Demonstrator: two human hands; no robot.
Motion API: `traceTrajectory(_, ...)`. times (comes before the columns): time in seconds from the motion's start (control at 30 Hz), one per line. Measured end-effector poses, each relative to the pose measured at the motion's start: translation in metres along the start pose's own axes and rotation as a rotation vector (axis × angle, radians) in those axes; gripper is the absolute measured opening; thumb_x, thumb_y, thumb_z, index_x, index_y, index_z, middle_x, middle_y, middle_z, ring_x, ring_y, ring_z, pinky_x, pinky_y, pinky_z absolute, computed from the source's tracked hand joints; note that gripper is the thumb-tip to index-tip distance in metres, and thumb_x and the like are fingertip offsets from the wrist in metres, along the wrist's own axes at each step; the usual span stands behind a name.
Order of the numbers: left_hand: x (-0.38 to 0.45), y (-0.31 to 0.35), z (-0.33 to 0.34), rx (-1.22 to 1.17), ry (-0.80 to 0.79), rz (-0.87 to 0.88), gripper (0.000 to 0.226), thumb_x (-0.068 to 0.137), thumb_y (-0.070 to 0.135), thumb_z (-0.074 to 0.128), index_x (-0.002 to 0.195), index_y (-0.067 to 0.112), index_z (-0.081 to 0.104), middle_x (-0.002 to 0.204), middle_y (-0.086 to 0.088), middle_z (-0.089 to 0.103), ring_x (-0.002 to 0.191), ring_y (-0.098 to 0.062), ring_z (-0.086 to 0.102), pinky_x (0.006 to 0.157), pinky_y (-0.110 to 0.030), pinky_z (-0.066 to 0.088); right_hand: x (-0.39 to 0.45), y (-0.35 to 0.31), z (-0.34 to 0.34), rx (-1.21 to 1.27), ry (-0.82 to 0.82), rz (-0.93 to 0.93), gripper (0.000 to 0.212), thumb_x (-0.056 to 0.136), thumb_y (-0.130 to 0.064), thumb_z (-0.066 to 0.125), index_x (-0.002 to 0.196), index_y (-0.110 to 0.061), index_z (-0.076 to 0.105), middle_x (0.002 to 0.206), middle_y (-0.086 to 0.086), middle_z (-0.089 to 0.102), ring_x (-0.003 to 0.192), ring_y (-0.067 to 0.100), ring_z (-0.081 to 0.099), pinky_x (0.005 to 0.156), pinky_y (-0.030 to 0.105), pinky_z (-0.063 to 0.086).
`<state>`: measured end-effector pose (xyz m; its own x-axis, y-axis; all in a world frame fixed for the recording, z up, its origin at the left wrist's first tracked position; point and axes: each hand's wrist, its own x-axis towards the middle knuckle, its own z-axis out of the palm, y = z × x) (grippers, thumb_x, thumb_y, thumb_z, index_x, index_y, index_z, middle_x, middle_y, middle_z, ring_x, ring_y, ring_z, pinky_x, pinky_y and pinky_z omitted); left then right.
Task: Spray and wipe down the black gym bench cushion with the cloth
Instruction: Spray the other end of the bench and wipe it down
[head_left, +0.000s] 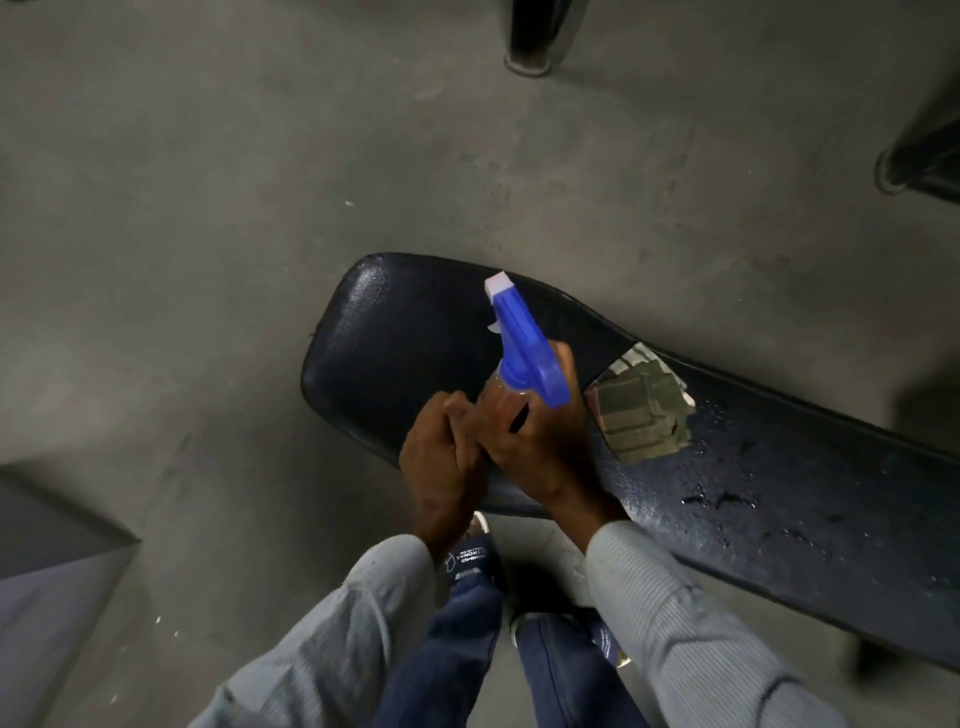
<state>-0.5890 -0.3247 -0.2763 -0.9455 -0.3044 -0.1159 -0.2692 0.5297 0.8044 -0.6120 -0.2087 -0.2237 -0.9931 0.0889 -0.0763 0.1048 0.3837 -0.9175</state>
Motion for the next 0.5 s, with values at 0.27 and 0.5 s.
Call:
traceTrajectory(0.27, -0.073, -0.016, 0.014, 0.023, -0.165, -0.104, 0.025, 0.107, 0.039, 0.052, 0.127, 0.029, 0.064, 0.110, 0.016, 0.071, 0.097, 0.004, 0.067, 0.082, -0.012, 0.048, -0.015, 0.005, -0.013, 0.052, -0.099, 0.092, 0.090, 0.077, -0.051, 0.094, 0.128, -0.080, 0.025, 0.142, 0.000, 0.053, 0.116, 0.004, 0.061, 0.086, 0.005, 0.045)
traceTrajectory(0.5, -0.068, 0.011, 0.023, 0.026, -0.209, -0.150, 0.070, 0.082, 0.067, 0.039, 0.116, 0.013, 0.068, 0.101, -0.001, 0.072, 0.090, -0.019, 0.071, 0.079, -0.036, 0.055, -0.010, 0.011, -0.006, -0.084, -0.200, 0.083, 0.105, 0.082, -0.039, 0.095, 0.165, -0.022, 0.033, 0.168, 0.001, 0.032, 0.143, 0.017, 0.048, 0.096, 0.012, 0.038)
